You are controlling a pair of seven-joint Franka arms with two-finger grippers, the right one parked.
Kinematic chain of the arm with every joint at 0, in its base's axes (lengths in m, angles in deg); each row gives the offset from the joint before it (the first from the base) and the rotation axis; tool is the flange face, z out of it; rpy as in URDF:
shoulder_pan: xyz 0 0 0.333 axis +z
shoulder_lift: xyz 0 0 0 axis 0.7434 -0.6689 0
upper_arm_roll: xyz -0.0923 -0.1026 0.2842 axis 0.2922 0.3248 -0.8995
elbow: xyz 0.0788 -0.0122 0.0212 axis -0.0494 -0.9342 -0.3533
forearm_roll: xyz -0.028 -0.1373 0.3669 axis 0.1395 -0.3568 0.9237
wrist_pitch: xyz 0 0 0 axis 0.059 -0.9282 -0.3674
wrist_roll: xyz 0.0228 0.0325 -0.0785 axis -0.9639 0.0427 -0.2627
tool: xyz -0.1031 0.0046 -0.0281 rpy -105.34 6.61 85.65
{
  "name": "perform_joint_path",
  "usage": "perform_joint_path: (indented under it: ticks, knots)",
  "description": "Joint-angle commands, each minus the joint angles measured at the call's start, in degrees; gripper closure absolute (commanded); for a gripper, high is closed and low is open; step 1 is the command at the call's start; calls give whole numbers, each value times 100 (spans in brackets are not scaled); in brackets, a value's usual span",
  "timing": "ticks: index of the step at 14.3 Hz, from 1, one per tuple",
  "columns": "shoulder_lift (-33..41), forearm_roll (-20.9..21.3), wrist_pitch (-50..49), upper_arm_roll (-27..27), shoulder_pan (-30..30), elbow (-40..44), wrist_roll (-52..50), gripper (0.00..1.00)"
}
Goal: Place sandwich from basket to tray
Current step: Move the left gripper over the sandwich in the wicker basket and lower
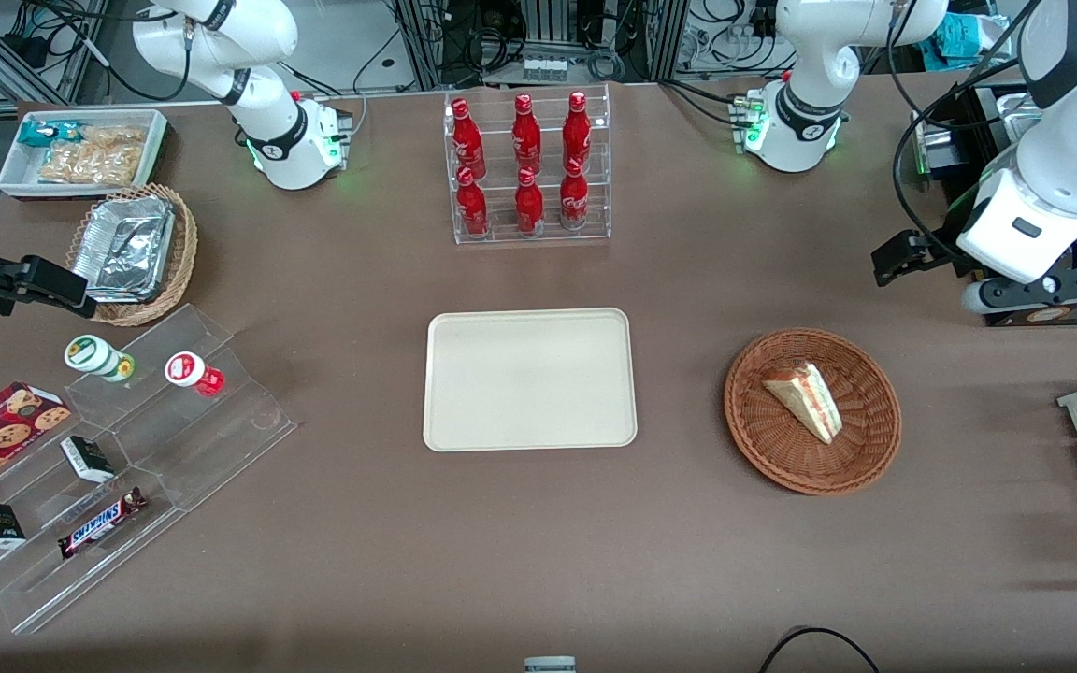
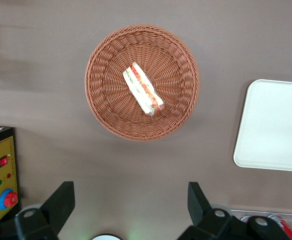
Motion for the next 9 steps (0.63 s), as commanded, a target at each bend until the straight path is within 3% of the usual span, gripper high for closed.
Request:
perform_joint_path:
  ticks: [1, 5, 9]
  knots:
    - [-215, 122, 8, -27, -100, 96, 224, 0]
    - [-619, 131, 201, -27, -92, -237, 243, 0]
    - [-646, 158, 1658, -36, -100, -1370, 226, 0]
